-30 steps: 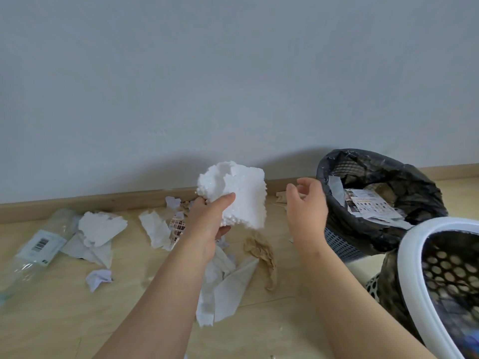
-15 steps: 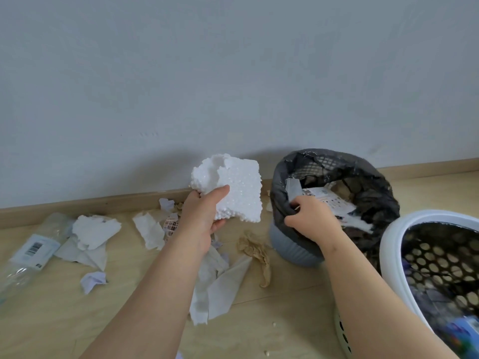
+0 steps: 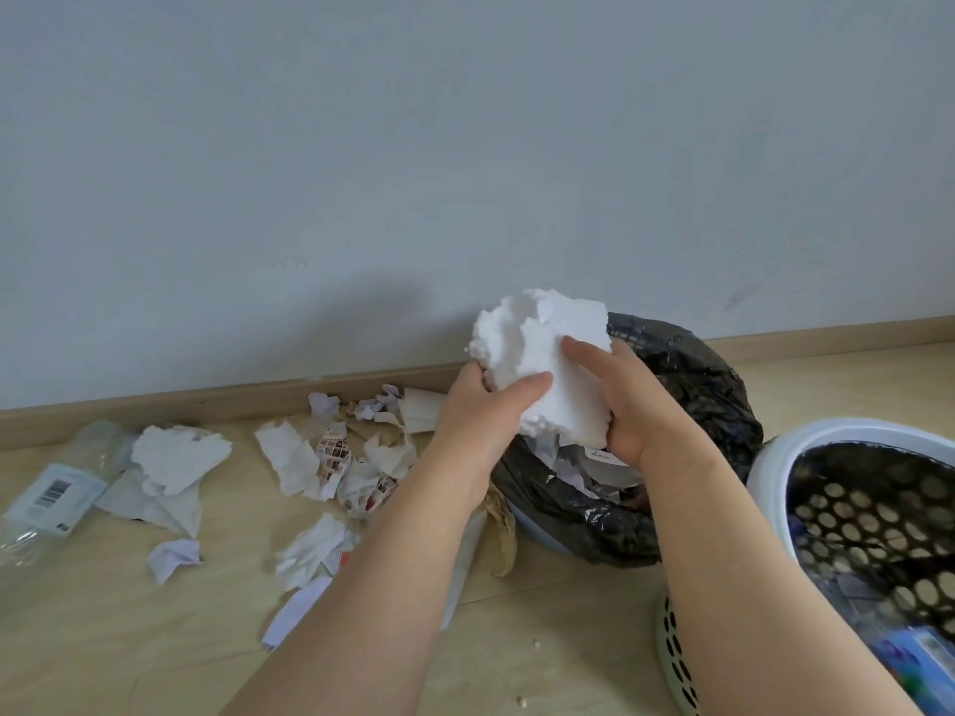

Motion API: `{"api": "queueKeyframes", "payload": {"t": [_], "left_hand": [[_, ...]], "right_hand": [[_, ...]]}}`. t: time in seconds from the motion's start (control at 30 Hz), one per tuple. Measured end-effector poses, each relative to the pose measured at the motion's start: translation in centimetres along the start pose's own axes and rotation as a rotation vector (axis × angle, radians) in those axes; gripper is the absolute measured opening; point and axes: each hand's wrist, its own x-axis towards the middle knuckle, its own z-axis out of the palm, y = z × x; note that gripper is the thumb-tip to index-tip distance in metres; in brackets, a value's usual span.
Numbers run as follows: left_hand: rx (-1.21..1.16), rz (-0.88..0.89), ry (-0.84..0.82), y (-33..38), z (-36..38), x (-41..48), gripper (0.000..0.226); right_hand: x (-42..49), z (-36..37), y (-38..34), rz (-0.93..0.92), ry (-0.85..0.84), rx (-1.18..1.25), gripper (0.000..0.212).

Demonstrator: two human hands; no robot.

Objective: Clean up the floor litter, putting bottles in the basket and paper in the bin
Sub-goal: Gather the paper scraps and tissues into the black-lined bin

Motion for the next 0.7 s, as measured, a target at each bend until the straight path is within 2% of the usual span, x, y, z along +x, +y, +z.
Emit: {"api": "queueKeyframes", "payload": {"t": [0.1,0.17,0.27,0.37,0.47,0.53,0.6,0.7], "left_hand": [[0.087,0.004,-0.005,-0.3,-0.4,0.0,0.059],[0.102,-0.019,0.054,-0.4,-1.0,0.3,0.065],[0.042,-0.045,0.151,-0.7,-1.8,0.6,0.050],[0.015,-0.080,0.176,-1.1,-1.9,0.8,0.038],[0.010,-0.108,0.162,-1.6,-1.8,0.9,0.033],[0.014,-0.124,0.162,-1.9,-1.9,1.0,0.031],[0.029,-0.128,0.167,-2.1,-2.0,1.2,0.031],[0.050,-0.126,0.168,-2.3,-2.2,1.3,0.030]], "right_hand": [[0.3,-1.2,0.1,-0.010,0.135,0.027,0.057],[0.4,-2.6,0.2,0.045,0.234,-0.021,0.062],[0.5,-3.9,0.9,0.102,0.312,-0.085,0.067],[0.6,-3.8,2.1,0.121,0.357,-0.181,0.073],[0.4,-2.9,3.2,0.061,0.412,-0.537,0.080],[0.4,-2.5,3.6,-0.051,0.457,-0.807,0.073],[0.6,-2.1,3.8,-0.172,0.453,-0.975,0.056],[1.1,-1.2,4.0,-0.182,0.335,-0.940,0.046]]}}
